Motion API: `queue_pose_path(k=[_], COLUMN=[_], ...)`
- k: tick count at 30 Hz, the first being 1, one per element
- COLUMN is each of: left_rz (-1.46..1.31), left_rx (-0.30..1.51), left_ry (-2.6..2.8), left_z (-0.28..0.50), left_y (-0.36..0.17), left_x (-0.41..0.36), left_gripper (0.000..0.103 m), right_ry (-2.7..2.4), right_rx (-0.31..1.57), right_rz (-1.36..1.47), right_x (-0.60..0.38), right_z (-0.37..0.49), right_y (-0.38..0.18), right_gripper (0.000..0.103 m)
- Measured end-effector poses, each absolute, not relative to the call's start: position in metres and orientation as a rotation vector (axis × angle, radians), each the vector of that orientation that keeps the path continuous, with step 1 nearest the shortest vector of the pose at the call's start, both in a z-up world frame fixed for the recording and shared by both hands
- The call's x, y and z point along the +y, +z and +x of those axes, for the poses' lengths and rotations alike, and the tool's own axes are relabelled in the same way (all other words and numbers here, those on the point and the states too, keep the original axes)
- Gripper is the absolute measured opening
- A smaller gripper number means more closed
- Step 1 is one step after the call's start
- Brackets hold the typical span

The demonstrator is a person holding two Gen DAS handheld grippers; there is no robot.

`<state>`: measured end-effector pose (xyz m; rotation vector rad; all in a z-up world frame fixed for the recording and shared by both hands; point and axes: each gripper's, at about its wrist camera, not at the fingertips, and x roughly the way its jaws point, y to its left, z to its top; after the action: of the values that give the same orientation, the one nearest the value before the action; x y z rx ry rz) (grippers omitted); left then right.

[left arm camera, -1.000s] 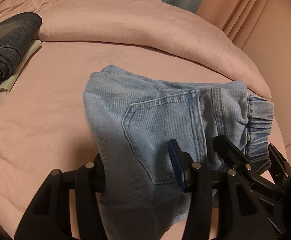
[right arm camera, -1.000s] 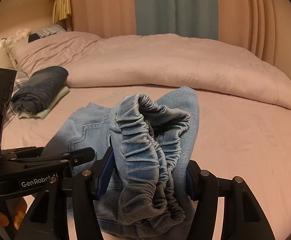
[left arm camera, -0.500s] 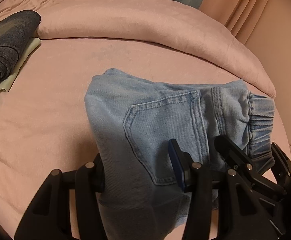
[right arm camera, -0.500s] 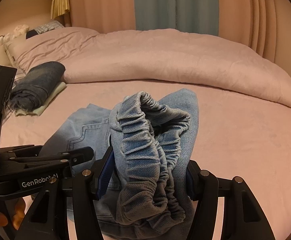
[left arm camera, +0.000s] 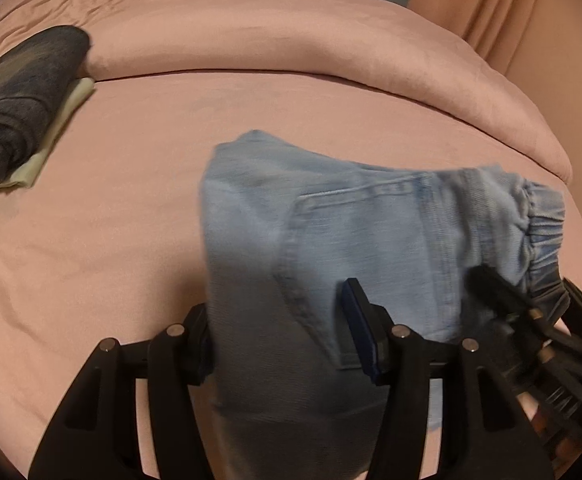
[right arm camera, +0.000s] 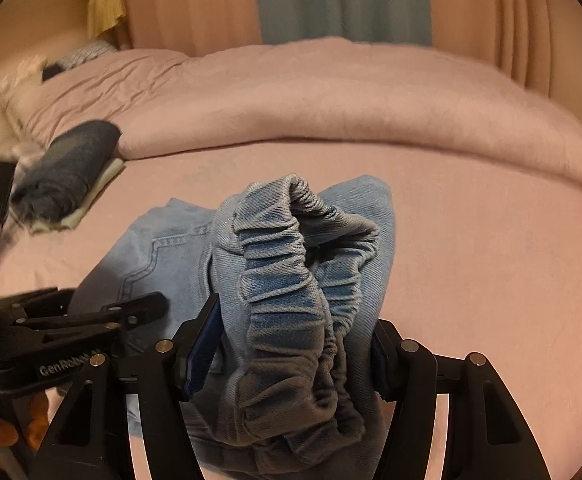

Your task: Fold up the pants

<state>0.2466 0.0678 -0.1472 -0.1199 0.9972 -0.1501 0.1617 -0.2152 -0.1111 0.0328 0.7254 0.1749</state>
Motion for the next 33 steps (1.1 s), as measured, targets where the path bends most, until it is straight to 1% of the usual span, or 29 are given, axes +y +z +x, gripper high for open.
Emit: queue_pose_path(k=[2,4,6,8,9,12,14,15,16,17,19,20,23,24,27,30,31,32,33], left_rz=[-0.104,-0.072,-0.055,-0.048,-0.04,0.003,0.019,0.021,0.025,0.034,0.082,0.09,0.071,0.07,0.084,0.081,0.073,0.069,0.065], left_rx=[0.97,0.926,0.887,0.846,0.833,0.824,0.855,0.873,0.893,0.907,0.921,0.923,0.94,0.944,0.943,0.941,0.929,0.917,0.903], left_ry=[-0.103,-0.039,-0.003,-0.019,-0.039,-0.148,-0.207,-0.233,-0.256,-0.267,-0.258,-0.254,-0.27,-0.268,-0.259,-0.231,-0.225,-0.218,-0.207], left_z=[0.244,0.24,0.234,0.226,0.223,0.217,0.218,0.217,0.217,0.216,0.21,0.21,0.216,0.215,0.212,0.202,0.194,0.186,0.178], left_y=[-0.142,-0.133,-0.125,-0.116,-0.114,-0.113,-0.12,-0.124,-0.131,-0.135,-0.147,-0.151,-0.156,-0.156,-0.154,-0.142,-0.137,-0.131,-0.122], left_x=[0.075,0.084,0.09,0.091,0.088,0.071,0.058,0.053,0.048,0.045,0.036,0.035,0.038,0.039,0.036,0.04,0.039,0.039,0.042], left_gripper=[0.065,0.07,0.07,0.07,0.07,0.07,0.068,0.066,0.063,0.057,0.056,0.055,0.055,0.055,0.056,0.059,0.065,0.078,0.083], right_ry=[0.18,0.19,0.186,0.151,0.128,0.145,0.232,0.248,0.277,0.291,0.277,0.273,0.251,0.242,0.249,0.254,0.258,0.264,0.264], right_rx=[0.754,0.77,0.757,0.695,0.658,0.577,0.576,0.57,0.562,0.567,0.602,0.64,0.772,0.765,0.75,0.757,0.744,0.717,0.696], right_rz=[0.103,0.168,0.208,0.204,0.203,0.214,0.162,0.142,0.113,0.075,-0.008,-0.032,-0.031,-0.038,-0.029,-0.012,-0.008,-0.01,-0.016], right_x=[-0.229,-0.241,-0.247,-0.25,-0.251,-0.252,-0.236,-0.23,-0.221,-0.212,-0.2,-0.196,-0.201,-0.203,-0.203,-0.205,-0.206,-0.206,-0.206], right_z=[0.167,0.167,0.16,0.148,0.142,0.137,0.141,0.142,0.144,0.147,0.156,0.163,0.185,0.188,0.184,0.179,0.17,0.158,0.151], right_y=[-0.114,-0.116,-0.113,-0.102,-0.095,-0.079,-0.073,-0.073,-0.073,-0.075,-0.085,-0.094,-0.125,-0.131,-0.13,-0.123,-0.116,-0.107,-0.1], right_gripper=[0.068,0.069,0.075,0.076,0.079,0.079,0.079,0.072,0.067,0.058,0.048,0.041,0.038,0.034,0.034,0.034,0.035,0.042,0.048])
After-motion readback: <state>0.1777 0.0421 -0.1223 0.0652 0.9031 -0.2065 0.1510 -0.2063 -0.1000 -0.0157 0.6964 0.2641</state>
